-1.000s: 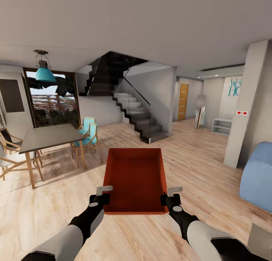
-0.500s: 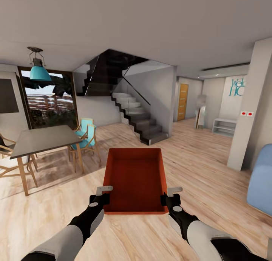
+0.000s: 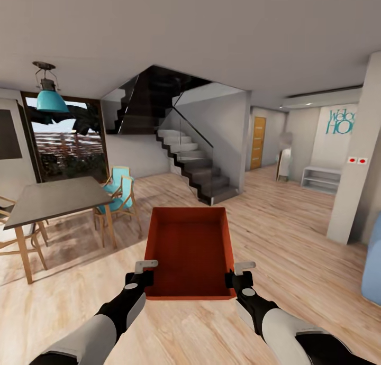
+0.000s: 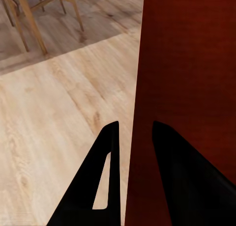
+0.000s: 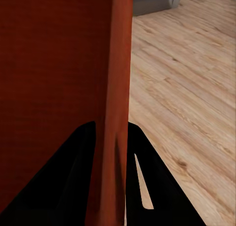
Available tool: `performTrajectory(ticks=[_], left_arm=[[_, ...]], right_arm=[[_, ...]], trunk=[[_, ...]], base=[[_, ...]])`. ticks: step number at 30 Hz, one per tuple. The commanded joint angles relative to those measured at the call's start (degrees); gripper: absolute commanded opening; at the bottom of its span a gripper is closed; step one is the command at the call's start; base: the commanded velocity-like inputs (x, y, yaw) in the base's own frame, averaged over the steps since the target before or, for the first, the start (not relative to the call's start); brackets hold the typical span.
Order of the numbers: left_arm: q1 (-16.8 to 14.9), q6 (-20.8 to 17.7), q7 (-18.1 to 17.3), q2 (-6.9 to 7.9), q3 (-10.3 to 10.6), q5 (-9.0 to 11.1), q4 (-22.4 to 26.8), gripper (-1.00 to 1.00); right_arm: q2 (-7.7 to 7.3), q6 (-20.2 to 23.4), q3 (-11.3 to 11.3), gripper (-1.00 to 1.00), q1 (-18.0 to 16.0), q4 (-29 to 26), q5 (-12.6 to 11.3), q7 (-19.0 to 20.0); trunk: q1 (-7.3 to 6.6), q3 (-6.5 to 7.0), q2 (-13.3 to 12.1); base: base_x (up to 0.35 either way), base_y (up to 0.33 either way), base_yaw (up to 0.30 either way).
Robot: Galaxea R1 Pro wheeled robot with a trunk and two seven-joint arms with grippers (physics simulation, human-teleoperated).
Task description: Move the two storage containers from the living room to the garage. In the garage, place one container on the floor and stack the other container on top of it (either order is fine).
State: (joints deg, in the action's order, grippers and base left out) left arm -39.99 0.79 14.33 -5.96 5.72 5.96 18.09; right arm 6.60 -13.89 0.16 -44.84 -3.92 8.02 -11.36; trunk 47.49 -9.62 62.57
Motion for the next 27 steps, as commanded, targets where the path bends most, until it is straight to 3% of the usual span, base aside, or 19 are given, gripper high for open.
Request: performTrajectory(ticks=[1,8,27], left_arm=[[-0.1,2.6,1.3,0.08,-0.7,-0.5,0.2,-1.00],[-0.1,2.6,1.3,0.09,-0.7,-0.5,0.3,-1.00],[-0.1,2.6,1.3,0.09,-0.7,-0.5,0.2,-1.00]], right_arm=[[-0.01,-0.2,-1.9,-1.00,0.0,0.2,-0.4,-0.6],[0.05,-0.3,-1.8,-1.00,0.0,0.2,-0.4,-0.6],[-0.01,-0.3,-1.8,-1.00,0.0,0.2,-0.4,-0.5]], trunk=[[0.04,-0.08,0.1],[0.04,-0.08,0.1],[0.04,-0.08,0.1]], base=[[0.322,0.093,0.000],[0.322,0.095,-0.130],[0.322,0.107,-0.270]])
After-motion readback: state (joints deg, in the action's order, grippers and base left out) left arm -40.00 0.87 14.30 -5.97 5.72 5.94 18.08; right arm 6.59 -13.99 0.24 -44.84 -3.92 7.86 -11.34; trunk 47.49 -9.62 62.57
